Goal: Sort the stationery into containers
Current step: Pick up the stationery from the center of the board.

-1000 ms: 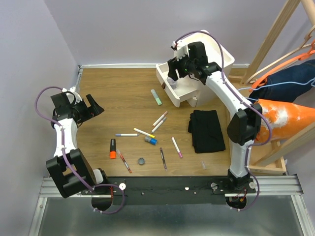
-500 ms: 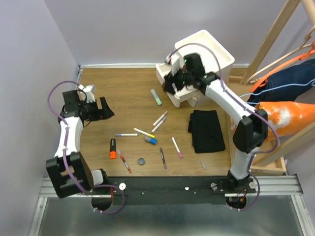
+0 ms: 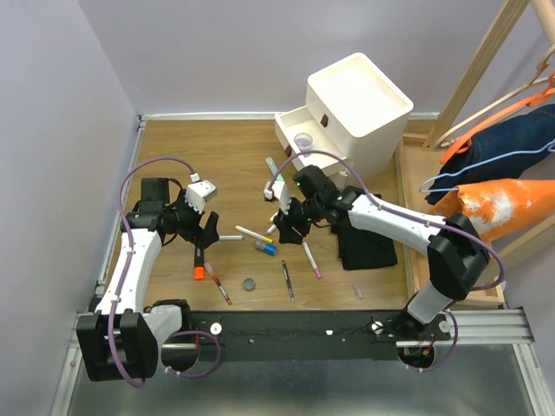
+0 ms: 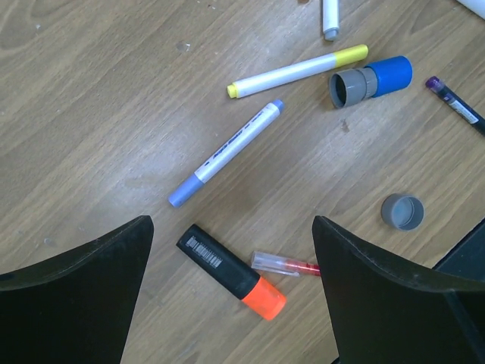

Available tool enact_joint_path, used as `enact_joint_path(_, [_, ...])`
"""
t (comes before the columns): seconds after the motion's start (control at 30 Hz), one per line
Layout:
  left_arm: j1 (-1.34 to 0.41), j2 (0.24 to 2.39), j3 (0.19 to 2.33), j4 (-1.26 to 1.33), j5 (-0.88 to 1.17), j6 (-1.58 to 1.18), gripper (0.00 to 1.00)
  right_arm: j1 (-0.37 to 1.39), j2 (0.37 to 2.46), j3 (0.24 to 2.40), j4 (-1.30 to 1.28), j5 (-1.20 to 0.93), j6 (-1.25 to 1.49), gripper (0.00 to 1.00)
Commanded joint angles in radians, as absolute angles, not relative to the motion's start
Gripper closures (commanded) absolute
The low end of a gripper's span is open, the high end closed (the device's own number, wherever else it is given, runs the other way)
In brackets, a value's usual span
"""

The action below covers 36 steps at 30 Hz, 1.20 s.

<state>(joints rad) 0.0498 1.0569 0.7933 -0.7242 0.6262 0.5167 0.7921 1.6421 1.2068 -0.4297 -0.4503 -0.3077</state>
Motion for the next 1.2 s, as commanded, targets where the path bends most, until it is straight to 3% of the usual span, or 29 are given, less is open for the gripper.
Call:
enact_joint_path(0.0, [0.045,1.014,0.793,-0.704,0.578,0.494,0.06,0.865,1.632,1.128,-0.29,-0.44,-0.307,0.4])
enact_joint_path(0.37, [0.046,0.945,0.781,-0.696,0.683,0.583,0.06,0.92,1.741,1.092,-0.158,-0.403,-0.318,0.48])
enact_joint_path(0.77, [0.048,0.934,0.775,-0.692,0.712,0.571,0.09,0.923,1.818,1.097,-0.127,-0.382,-0.305,0.5])
enact_joint_path(1.17, [0.048,0.948,0.793,-0.664,0.709,0.532,0.09,0.937,1.865,1.117,-0.147,-0.361,-0.311,0.64])
